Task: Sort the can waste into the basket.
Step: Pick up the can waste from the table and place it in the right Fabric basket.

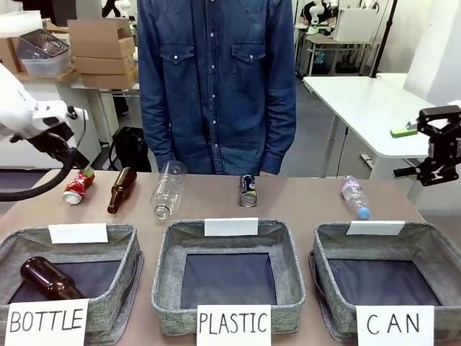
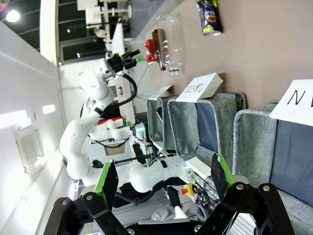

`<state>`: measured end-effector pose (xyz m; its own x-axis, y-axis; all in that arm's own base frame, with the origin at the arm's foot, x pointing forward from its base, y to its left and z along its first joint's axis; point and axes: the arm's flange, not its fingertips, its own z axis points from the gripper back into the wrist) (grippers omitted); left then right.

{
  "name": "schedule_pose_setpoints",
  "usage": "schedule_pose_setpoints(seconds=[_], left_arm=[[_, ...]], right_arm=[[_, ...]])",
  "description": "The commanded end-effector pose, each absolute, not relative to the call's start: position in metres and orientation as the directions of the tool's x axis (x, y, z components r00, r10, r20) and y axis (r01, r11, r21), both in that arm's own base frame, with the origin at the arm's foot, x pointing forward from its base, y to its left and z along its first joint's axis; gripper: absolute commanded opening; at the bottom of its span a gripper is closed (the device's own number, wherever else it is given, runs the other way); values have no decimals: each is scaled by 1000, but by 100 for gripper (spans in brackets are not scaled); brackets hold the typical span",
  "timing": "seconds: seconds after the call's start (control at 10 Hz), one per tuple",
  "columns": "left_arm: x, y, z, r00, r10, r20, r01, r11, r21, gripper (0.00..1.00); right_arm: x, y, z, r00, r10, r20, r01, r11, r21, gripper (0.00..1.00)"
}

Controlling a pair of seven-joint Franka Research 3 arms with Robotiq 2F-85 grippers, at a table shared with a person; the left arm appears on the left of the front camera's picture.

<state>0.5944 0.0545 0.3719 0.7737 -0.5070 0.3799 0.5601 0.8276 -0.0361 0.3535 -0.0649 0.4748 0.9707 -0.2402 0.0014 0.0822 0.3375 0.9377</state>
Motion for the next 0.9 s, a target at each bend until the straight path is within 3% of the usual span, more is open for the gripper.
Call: schedule_pose_setpoints(seconds=[0.0, 0.3, 0.6, 0.7, 0.8], left_arm=[[610, 54, 360, 840, -461, 285, 487, 873, -21, 100], [629, 58, 325, 883, -418, 215, 435, 900, -37, 100], [634, 60, 320, 888, -400, 227, 418, 908, -38, 100], [635, 61, 319, 892, -388, 234, 401, 916, -10, 50], [635, 61, 318, 890, -391, 235, 404, 915, -6, 40]], right_arm=[[355, -65, 475, 973, -230, 25, 53, 330, 942, 100], [355, -65, 475, 973, -230, 25, 53, 330, 942, 100], [355, -65, 475, 973, -230, 25, 53, 330, 942, 100], [355, -65, 475, 973, -230, 25, 53, 330, 942, 100], [355, -65, 475, 973, -230, 25, 53, 330, 942, 100]])
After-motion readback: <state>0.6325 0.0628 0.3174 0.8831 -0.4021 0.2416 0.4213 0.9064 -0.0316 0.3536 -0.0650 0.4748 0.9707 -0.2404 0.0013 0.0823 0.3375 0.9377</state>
